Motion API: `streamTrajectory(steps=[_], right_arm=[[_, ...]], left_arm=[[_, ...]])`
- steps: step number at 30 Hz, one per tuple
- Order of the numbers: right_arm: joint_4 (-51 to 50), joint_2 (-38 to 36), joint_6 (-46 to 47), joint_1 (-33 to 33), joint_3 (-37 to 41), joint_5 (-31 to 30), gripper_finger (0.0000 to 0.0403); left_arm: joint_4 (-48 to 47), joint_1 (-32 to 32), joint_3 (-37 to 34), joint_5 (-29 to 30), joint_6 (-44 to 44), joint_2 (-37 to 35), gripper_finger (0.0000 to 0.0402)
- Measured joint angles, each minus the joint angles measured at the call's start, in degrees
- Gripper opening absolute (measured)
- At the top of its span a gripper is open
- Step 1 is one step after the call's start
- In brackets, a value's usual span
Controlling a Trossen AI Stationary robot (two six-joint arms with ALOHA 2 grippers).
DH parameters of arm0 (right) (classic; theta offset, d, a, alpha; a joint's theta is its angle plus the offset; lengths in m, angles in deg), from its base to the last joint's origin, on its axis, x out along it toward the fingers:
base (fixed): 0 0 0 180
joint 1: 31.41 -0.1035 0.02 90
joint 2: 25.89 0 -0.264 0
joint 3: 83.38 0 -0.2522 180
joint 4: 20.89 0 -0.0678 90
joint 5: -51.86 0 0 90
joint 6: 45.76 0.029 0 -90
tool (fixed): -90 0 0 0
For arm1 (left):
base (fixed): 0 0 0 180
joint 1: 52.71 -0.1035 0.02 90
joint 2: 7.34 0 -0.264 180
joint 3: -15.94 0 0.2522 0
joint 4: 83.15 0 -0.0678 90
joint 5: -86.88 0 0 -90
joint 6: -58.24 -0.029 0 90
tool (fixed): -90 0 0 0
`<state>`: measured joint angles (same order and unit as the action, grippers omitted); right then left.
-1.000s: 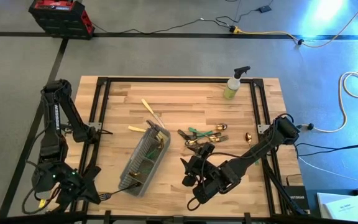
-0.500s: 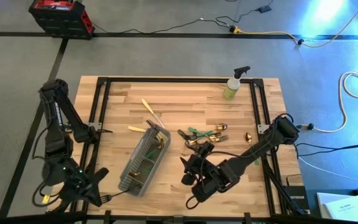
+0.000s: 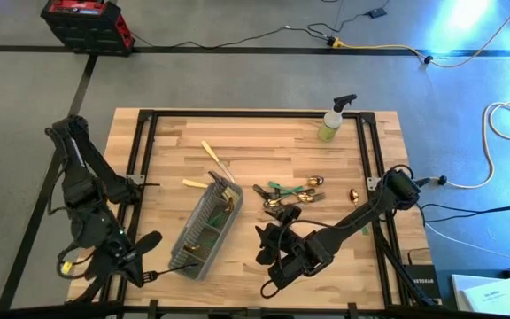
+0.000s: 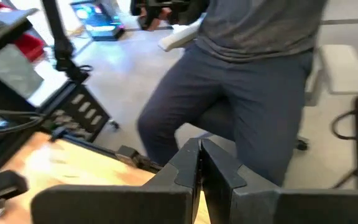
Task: Sort silverware
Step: Put the fork into the silverware tray
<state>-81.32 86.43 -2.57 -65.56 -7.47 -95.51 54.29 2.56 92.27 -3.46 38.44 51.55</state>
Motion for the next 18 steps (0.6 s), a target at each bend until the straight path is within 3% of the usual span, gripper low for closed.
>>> streamTrajectory(steps=[10,18], right_arm=[[-0.2,0.2,-0.1,0.5,0.0,0.9,0.0237],[-0.2,0.2,-0.2,0.4,0.0,0.9,0.0237]], left_arm=[[-1.0,-9.9,0.0,-20.7,-4.8,0.0,0.0],[-5.4,-17.1,0.0,-29.1,-11.2,0.2,0.0]])
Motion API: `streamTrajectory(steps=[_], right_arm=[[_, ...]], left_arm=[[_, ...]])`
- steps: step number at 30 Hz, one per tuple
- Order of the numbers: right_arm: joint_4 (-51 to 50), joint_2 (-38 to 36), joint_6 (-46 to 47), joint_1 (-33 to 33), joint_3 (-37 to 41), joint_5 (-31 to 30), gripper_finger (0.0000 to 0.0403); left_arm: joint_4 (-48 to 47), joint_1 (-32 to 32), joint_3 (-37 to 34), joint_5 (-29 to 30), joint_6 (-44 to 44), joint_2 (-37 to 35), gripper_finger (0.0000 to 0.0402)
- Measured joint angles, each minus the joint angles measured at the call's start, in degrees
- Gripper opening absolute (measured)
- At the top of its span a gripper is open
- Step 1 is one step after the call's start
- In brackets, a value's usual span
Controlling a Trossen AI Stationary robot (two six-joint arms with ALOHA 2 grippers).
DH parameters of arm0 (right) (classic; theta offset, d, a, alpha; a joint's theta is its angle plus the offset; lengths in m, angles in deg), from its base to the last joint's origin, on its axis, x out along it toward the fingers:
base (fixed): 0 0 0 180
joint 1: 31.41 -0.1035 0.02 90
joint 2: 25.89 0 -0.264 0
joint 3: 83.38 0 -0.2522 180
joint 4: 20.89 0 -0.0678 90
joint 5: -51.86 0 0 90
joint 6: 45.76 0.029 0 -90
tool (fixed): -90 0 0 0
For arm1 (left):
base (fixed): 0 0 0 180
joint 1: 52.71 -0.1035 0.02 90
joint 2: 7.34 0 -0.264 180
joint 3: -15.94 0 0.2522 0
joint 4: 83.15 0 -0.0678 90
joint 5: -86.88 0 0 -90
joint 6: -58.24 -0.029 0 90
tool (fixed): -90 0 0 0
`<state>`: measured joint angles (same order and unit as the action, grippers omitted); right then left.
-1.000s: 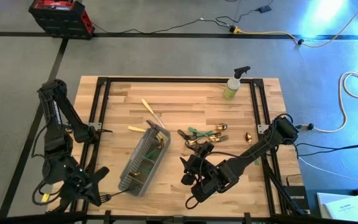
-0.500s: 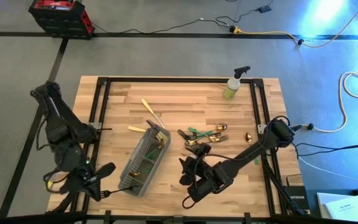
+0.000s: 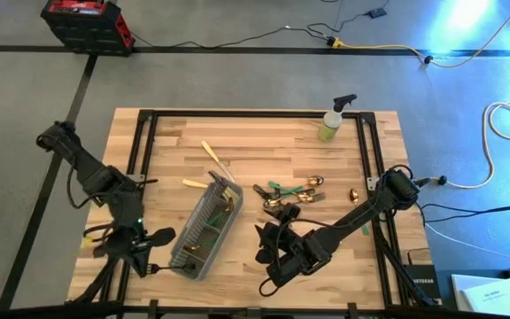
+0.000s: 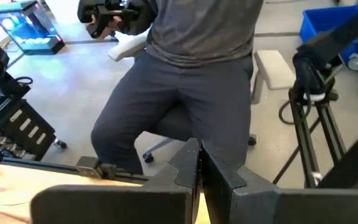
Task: Sort silverware
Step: Put the fork into the silverware tray
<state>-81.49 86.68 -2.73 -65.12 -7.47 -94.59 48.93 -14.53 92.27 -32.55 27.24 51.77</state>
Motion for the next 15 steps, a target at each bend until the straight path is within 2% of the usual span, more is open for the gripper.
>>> streamTrajectory(steps=[8,15], right_arm=[[-0.1,0.0,0.0,0.0,0.0,0.0,0.0237],[-0.1,0.0,0.0,0.0,0.0,0.0,0.0237]], left_arm=[[-1.8,-4.2,0.0,-4.8,-4.0,1.1,0.0],[-3.3,-4.7,0.0,-5.8,-5.1,5.5,0.0]])
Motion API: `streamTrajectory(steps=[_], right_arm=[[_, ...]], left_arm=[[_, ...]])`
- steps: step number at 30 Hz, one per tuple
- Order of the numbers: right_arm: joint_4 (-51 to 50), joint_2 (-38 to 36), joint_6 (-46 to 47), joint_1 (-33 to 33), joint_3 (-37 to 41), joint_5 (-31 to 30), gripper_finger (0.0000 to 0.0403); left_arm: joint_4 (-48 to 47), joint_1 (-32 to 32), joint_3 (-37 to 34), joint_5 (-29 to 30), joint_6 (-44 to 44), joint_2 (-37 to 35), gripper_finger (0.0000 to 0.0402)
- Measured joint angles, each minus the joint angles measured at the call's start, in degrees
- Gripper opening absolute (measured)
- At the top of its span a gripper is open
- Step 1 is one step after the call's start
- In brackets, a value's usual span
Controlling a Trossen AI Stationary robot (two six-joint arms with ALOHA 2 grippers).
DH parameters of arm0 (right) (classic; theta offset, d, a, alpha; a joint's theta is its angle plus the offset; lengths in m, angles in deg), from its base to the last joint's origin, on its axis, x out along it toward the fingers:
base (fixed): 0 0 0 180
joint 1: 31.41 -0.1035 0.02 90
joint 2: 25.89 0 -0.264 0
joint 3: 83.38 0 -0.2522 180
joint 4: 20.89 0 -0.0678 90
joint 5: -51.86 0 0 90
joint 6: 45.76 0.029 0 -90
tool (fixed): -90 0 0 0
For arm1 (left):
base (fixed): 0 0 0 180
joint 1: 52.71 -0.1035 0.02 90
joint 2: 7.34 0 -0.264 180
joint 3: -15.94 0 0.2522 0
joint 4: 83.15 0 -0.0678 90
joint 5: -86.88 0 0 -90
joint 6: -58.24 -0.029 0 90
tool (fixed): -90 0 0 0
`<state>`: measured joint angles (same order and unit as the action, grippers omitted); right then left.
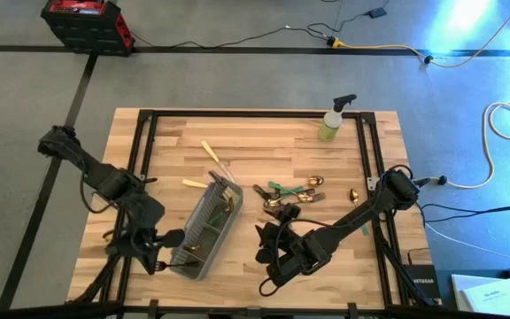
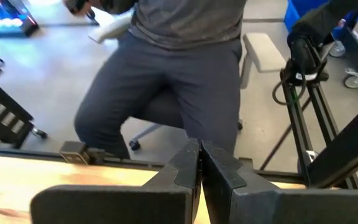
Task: Sort silverware
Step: Put the fork into the silverware tray
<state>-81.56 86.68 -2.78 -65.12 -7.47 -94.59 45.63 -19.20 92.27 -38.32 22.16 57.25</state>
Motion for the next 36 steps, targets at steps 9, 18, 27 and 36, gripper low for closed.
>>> streamTrajectory(steps=[9,18,27,36], right_arm=[[0.0,0.0,0.0,0.0,0.0,0.1,0.0237],[0.0,0.0,0.0,0.0,0.0,0.5,0.0237],[0.0,0.0,0.0,0.0,0.0,0.5,0.0237],[0.0,0.0,0.0,0.0,0.0,0.6,0.0237]], left_arm=[[-1.0,-0.7,0.0,1.1,-1.6,3.3,0.0],[-0.4,-0.6,0.0,4.1,-2.9,3.5,0.0],[2.4,0.6,0.0,5.6,-0.5,3.5,0.0],[2.2,0.6,0.0,6.3,1.4,3.5,0.0]])
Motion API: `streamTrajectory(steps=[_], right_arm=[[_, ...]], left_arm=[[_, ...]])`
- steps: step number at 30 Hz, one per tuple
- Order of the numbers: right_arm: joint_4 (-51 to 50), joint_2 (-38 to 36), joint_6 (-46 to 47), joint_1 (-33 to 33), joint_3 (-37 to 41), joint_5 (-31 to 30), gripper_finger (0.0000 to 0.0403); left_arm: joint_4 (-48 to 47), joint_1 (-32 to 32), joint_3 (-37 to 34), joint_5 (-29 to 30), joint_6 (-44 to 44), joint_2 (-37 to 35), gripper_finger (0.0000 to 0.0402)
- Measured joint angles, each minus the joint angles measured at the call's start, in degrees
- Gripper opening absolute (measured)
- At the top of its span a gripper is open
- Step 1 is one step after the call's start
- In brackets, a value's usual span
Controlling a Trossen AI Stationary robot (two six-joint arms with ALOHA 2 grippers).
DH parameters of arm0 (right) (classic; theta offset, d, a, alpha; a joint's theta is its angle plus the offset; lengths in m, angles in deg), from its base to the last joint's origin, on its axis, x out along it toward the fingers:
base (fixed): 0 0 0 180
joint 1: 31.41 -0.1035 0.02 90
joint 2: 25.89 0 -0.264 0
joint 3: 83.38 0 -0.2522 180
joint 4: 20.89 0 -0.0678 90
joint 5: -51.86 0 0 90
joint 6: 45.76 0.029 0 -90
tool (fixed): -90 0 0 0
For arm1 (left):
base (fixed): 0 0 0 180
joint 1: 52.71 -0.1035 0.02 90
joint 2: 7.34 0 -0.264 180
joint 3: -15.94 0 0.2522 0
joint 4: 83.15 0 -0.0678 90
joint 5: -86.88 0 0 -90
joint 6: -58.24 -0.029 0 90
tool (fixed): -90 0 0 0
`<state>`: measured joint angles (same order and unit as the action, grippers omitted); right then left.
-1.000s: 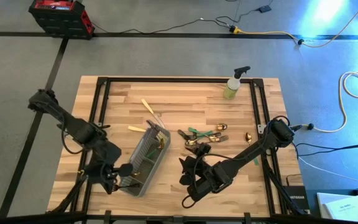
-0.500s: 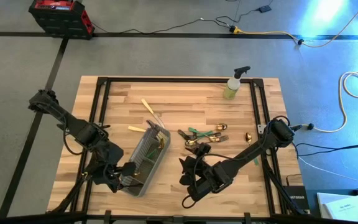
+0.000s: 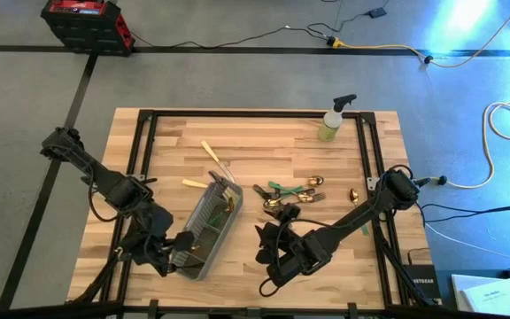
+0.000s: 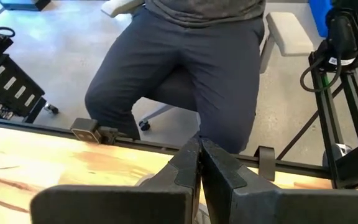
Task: Sort silverware
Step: Put the fork into the silverware tray
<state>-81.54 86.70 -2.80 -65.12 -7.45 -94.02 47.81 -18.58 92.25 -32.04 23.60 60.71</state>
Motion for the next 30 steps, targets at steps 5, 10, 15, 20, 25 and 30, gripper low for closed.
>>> streamTrajectory(steps=[5,10,15,20,25,30], right_arm=[[0.0,0.0,0.0,0.0,0.0,0.0,0.0237],[0.0,0.0,0.0,0.0,0.0,0.0,0.0237],[0.0,0.0,0.0,0.0,0.0,0.0,0.0237],[0.0,0.0,0.0,0.0,0.0,0.0,0.0237],[0.0,0.0,0.0,0.0,0.0,0.0,0.0237],[0.0,0.0,0.0,0.0,0.0,0.0,0.0237]], left_arm=[[-0.1,0.1,0.0,2.3,0.4,0.0,0.0],[0.3,0.1,0.0,2.6,1.6,0.0,0.0002],[0.4,0.1,0.0,3.6,4.6,0.0,0.0029],[0.4,0.1,0.0,4.2,4.9,0.0,0.0065],[0.4,0.1,0.0,5.7,5.6,0.0,0.008],[0.2,0.4,0.2,6.2,5.7,-0.4,0.0081]])
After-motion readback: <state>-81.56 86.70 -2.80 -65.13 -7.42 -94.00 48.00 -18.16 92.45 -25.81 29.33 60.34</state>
